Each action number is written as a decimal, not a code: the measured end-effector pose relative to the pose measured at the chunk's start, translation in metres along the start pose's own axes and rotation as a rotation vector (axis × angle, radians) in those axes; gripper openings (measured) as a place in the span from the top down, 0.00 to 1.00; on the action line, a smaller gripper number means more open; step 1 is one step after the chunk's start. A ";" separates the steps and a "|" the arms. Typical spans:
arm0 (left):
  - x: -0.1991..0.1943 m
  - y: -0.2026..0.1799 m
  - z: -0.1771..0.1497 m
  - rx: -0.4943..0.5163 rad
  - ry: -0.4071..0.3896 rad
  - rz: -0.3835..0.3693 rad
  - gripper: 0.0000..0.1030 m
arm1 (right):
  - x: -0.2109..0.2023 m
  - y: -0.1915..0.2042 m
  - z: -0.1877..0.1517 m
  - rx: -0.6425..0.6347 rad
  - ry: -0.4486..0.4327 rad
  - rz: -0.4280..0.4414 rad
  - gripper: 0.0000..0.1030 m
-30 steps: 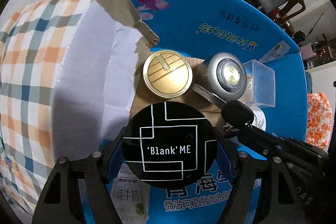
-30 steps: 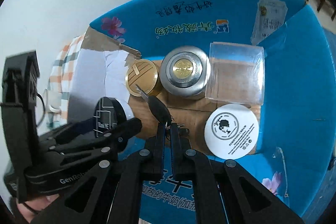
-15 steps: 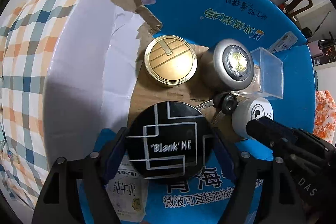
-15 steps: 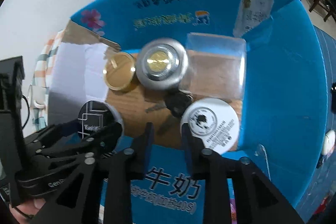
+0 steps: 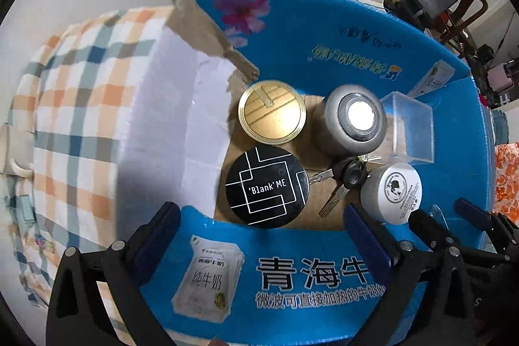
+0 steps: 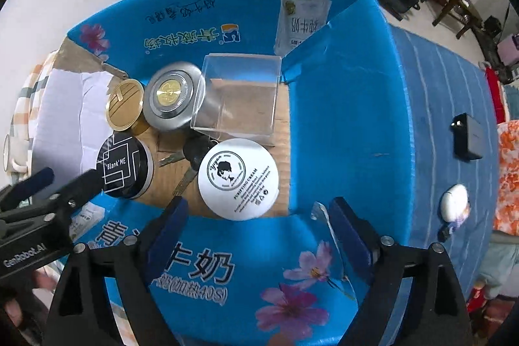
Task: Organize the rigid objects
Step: 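Lower the black tin and keys into the blue box and open both tools, then withdraw both tools from the box back over the table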
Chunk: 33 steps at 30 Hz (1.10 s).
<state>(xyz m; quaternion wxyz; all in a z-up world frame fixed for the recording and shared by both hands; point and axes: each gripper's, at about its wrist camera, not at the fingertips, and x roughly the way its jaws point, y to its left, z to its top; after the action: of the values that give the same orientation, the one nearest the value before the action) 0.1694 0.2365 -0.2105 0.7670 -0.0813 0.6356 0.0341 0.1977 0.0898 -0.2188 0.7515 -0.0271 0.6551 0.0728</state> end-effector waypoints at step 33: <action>-0.200 -0.058 -0.069 0.066 -0.344 0.012 0.00 | -0.224 -0.030 -0.099 -0.051 -0.256 0.092 0.12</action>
<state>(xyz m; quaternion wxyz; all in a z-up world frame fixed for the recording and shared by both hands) 0.0732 0.1777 -0.0216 0.8664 -0.0455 0.4963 0.0312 0.0753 0.0297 -0.0125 0.8240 -0.0066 0.5522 0.1267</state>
